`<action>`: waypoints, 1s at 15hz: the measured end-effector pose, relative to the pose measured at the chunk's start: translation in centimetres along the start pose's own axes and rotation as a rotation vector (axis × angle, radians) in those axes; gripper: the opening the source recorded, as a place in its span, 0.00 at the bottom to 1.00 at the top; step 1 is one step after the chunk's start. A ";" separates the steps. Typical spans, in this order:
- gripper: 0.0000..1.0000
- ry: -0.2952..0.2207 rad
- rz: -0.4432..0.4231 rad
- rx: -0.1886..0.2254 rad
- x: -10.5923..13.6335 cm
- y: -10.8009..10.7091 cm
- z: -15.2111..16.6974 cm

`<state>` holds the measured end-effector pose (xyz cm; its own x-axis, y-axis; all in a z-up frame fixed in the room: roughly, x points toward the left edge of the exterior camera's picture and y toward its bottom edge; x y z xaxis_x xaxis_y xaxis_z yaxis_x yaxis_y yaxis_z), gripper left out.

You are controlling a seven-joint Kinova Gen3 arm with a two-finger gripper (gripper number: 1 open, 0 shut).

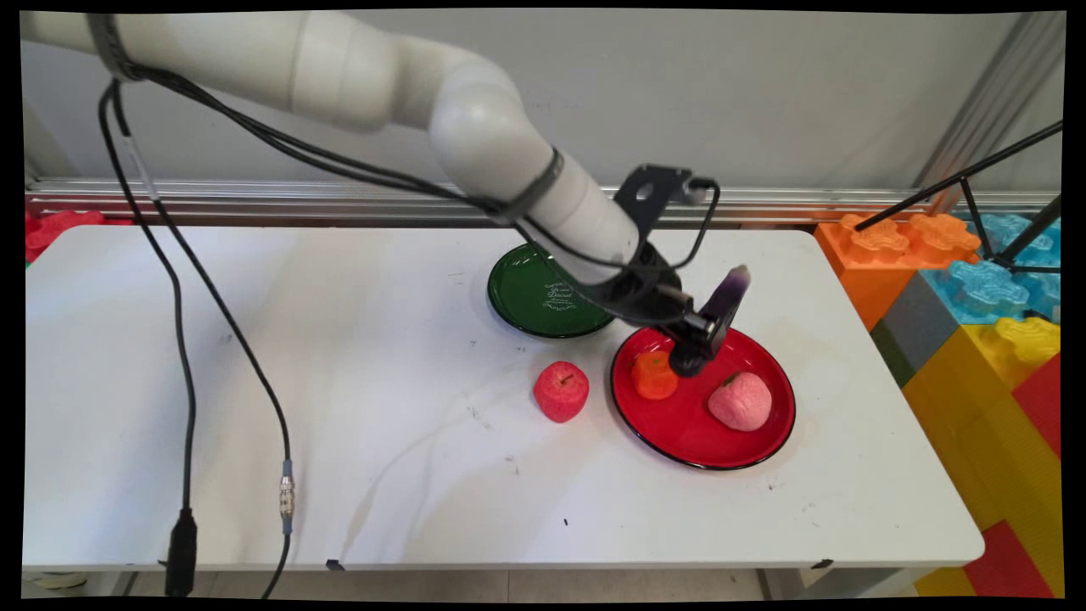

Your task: Place the picked object on the table

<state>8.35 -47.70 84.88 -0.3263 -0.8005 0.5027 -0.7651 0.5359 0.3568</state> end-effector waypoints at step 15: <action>0.00 -0.088 0.395 -0.080 -2.2 -5.3 -12.0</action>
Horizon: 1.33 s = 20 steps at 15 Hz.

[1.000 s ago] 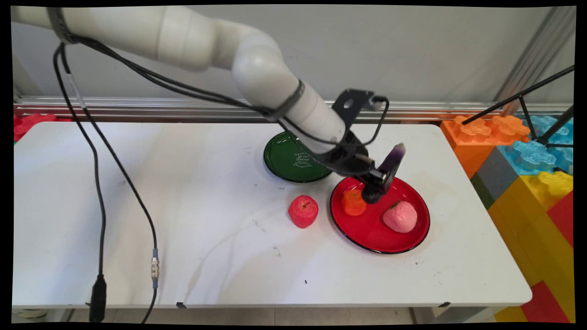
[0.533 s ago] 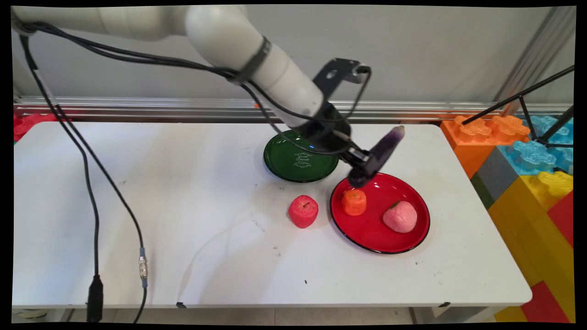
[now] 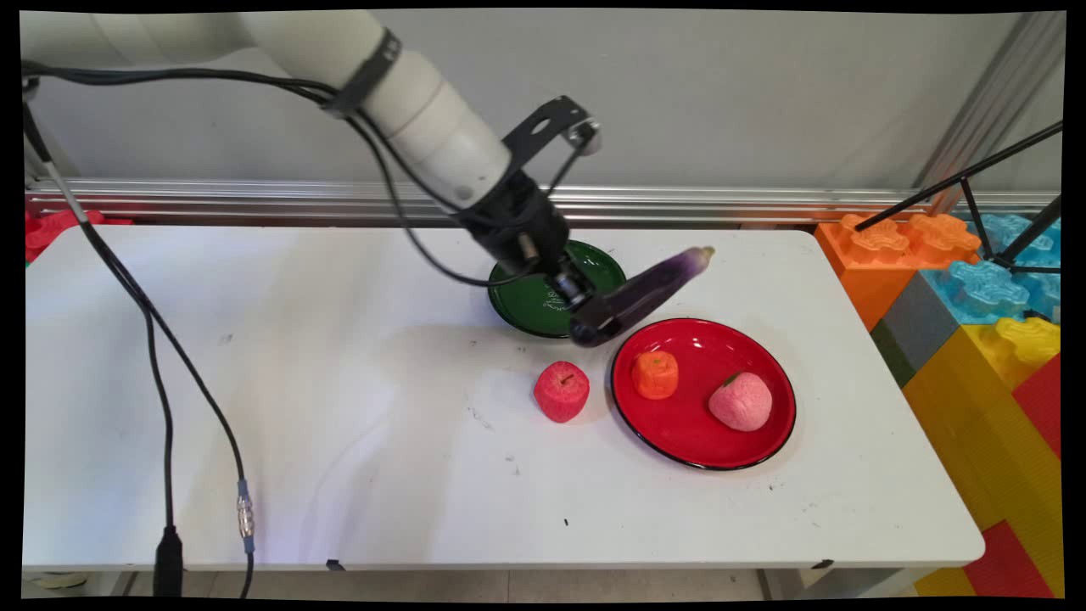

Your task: Place the picked object on the table

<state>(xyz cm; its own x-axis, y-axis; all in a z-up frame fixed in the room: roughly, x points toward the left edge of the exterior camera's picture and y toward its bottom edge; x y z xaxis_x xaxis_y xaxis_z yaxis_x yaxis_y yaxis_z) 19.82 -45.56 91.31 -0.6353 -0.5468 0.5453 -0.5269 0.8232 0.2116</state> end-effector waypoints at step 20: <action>0.00 -0.228 0.246 -0.180 -12.4 -1.5 1.7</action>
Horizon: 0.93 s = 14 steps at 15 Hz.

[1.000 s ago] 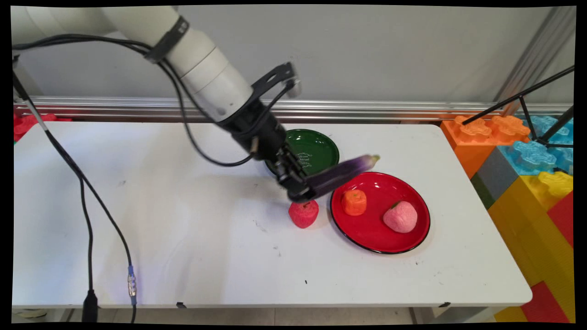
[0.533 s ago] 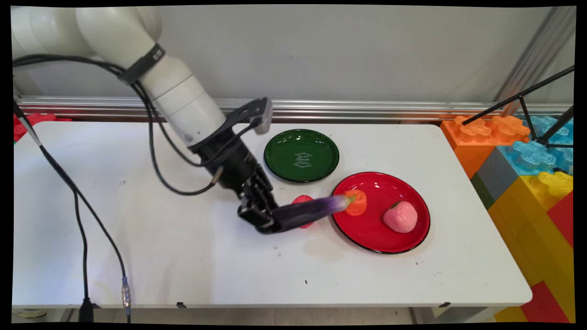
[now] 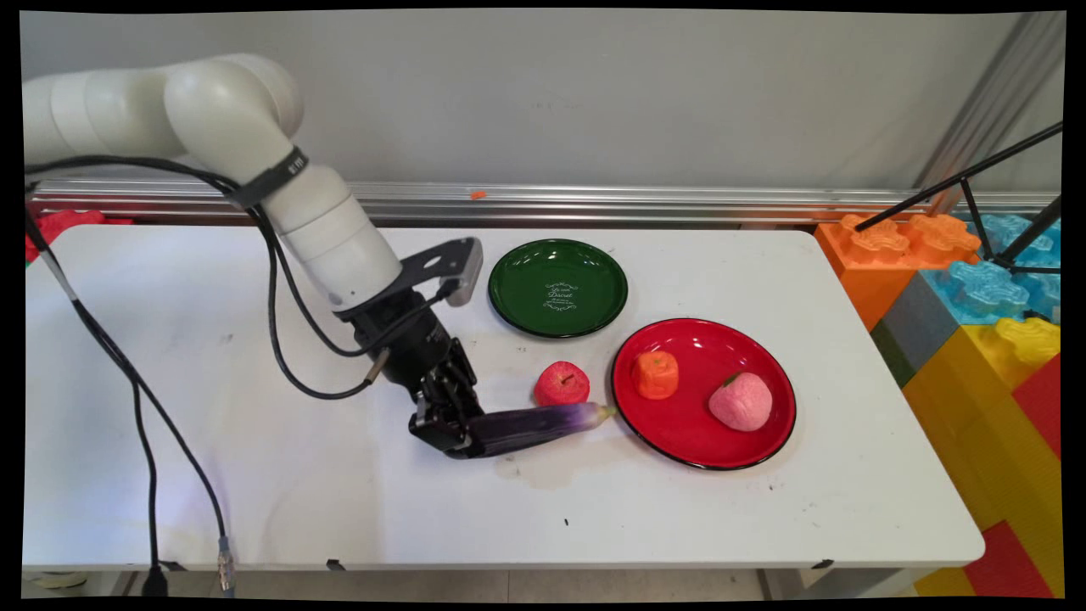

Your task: Place the picked object on the table

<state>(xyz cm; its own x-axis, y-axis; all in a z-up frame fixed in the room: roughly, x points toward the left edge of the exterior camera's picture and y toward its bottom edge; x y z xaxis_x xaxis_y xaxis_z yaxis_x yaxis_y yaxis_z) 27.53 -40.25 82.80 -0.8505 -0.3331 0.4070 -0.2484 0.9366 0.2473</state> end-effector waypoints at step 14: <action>0.00 -0.055 0.044 -0.032 -1.6 -1.1 2.9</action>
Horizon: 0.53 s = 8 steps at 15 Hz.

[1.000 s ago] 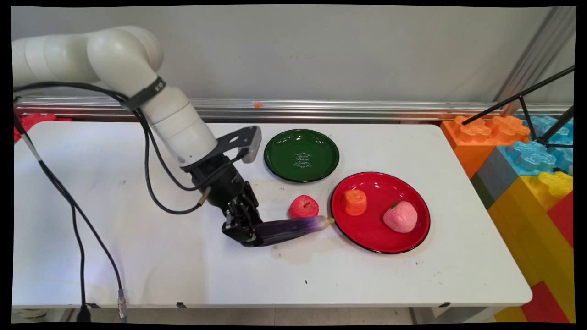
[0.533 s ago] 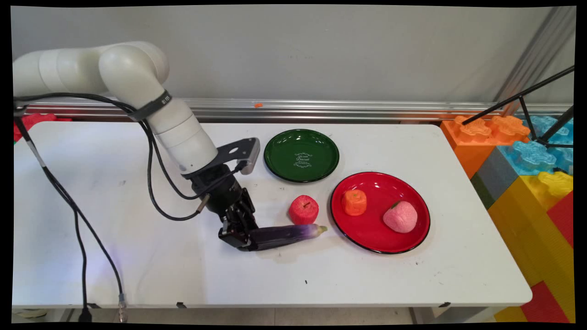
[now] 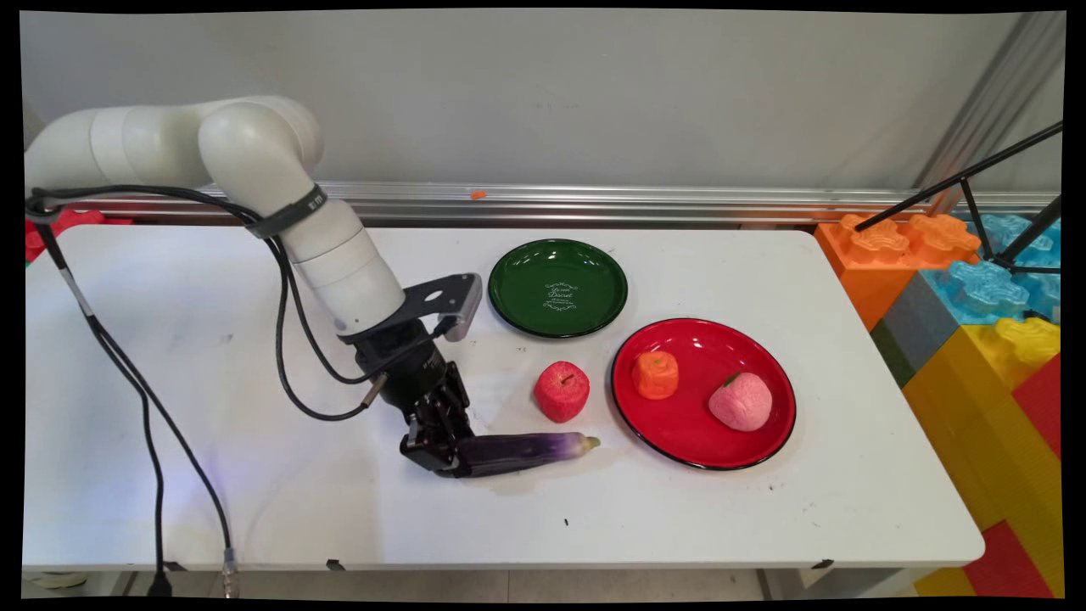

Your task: Place the picked object on the table

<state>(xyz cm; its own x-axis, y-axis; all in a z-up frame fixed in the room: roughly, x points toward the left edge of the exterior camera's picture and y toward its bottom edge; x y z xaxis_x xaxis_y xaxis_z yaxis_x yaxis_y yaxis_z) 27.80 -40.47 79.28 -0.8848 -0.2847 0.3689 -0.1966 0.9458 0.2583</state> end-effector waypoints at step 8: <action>0.00 -0.013 0.005 -0.009 -0.4 -0.1 1.2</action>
<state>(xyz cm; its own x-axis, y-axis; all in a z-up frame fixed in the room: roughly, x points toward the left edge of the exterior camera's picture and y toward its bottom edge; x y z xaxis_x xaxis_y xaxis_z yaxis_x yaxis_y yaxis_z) 27.69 -40.22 78.06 -0.8911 -0.2776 0.3589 -0.1881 0.9458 0.2646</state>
